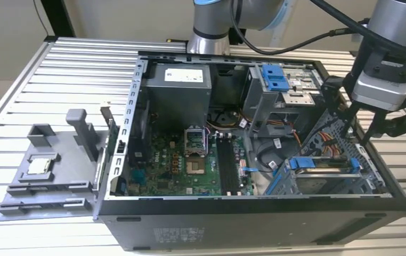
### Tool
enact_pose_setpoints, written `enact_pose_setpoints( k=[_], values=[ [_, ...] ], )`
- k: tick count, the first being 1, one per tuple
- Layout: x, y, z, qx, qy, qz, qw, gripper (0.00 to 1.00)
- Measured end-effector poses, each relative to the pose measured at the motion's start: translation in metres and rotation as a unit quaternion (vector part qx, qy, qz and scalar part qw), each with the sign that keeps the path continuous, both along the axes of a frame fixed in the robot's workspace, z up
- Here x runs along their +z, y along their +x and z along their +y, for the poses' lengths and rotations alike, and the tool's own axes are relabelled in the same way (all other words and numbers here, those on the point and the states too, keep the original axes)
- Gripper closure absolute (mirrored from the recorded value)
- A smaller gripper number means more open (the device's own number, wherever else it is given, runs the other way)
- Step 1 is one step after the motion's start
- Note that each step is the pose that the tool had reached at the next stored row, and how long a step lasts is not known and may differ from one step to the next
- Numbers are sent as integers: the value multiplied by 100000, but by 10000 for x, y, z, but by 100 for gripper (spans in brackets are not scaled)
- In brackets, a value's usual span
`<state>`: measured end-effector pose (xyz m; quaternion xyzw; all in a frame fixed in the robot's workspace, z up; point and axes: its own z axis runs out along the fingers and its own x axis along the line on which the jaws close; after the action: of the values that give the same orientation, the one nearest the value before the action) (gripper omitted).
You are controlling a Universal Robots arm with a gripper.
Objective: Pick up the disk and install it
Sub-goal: 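Insert the second disk wire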
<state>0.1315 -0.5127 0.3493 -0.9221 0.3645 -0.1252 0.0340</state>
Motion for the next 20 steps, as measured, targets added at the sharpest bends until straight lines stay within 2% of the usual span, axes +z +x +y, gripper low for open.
enact_pose_setpoints(
  k=[9,11,17,20],
  values=[
    [0,0,0,39,2,0,100000,0],
    [0,0,-1,53,104,-62,100000,0],
    [-4,3,6,220,1299,-299,99991,0],
    [-6,10,14,362,1733,-680,99982,0]
  ],
)
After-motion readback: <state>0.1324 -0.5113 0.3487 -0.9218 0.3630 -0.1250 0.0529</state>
